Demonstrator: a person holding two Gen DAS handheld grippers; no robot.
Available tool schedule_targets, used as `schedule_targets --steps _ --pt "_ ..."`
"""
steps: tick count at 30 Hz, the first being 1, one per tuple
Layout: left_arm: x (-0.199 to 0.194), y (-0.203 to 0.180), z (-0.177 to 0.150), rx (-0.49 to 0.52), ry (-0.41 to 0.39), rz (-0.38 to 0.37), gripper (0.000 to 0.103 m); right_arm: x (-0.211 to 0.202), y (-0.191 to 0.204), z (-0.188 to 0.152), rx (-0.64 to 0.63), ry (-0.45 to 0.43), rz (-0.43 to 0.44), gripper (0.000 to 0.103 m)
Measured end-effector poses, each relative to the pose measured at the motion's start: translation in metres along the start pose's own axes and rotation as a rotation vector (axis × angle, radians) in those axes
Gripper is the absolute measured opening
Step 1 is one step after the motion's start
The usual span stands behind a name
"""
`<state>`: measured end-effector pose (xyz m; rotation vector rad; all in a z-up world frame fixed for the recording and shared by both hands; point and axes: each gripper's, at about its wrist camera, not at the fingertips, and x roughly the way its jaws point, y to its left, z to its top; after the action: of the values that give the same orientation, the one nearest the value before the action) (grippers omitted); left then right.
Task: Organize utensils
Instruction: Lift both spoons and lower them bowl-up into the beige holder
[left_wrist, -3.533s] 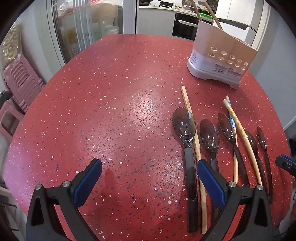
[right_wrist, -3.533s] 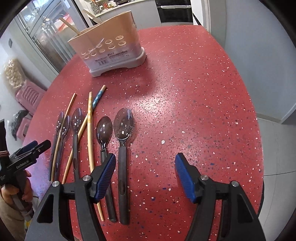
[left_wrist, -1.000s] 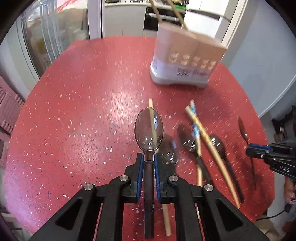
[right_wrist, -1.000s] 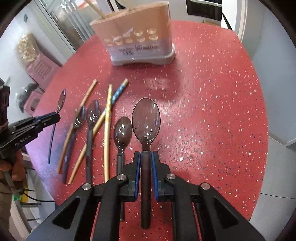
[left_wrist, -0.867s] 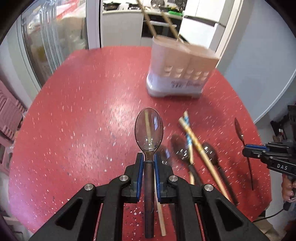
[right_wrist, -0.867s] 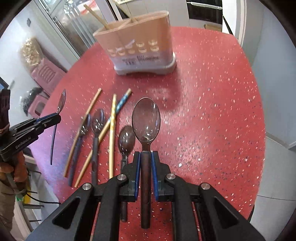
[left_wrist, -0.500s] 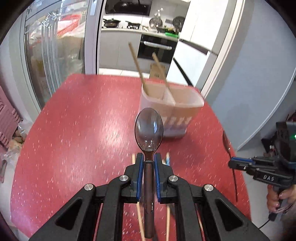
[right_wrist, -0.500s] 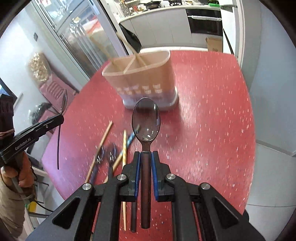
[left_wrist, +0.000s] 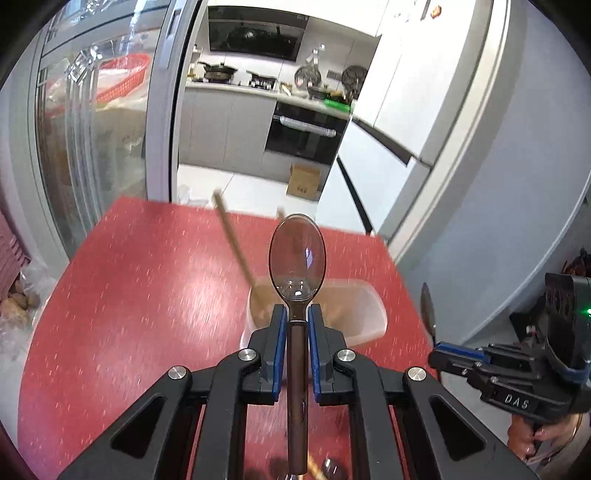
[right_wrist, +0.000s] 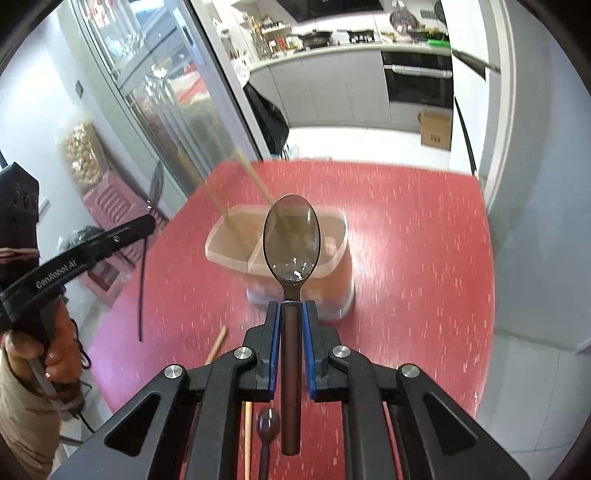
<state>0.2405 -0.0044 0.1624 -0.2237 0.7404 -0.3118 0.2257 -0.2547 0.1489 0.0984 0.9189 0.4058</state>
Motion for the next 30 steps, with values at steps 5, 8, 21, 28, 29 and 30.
schedule_targets --steps 5,8,21,28,29,30 --pt "0.017 -0.006 0.027 0.010 -0.089 0.002 0.039 0.010 0.005 0.038 -0.019 -0.092 -0.002 0.013" --pt "0.032 -0.007 0.034 0.006 -0.113 0.017 0.039 0.019 0.008 0.053 -0.023 -0.140 0.006 0.013" --pt "0.079 -0.005 0.033 0.021 -0.243 0.082 0.039 0.079 0.017 0.072 -0.140 -0.335 -0.030 0.012" --pt "0.095 -0.006 0.010 0.062 -0.271 0.143 0.039 0.106 0.012 0.055 -0.189 -0.356 -0.072 0.012" --pt "0.094 -0.008 0.007 0.067 -0.274 0.148 0.039 0.108 0.012 0.052 -0.191 -0.357 -0.076 0.012" --pt "0.094 -0.009 0.004 0.076 -0.279 0.153 0.039 0.109 0.012 0.048 -0.197 -0.363 -0.081 0.012"
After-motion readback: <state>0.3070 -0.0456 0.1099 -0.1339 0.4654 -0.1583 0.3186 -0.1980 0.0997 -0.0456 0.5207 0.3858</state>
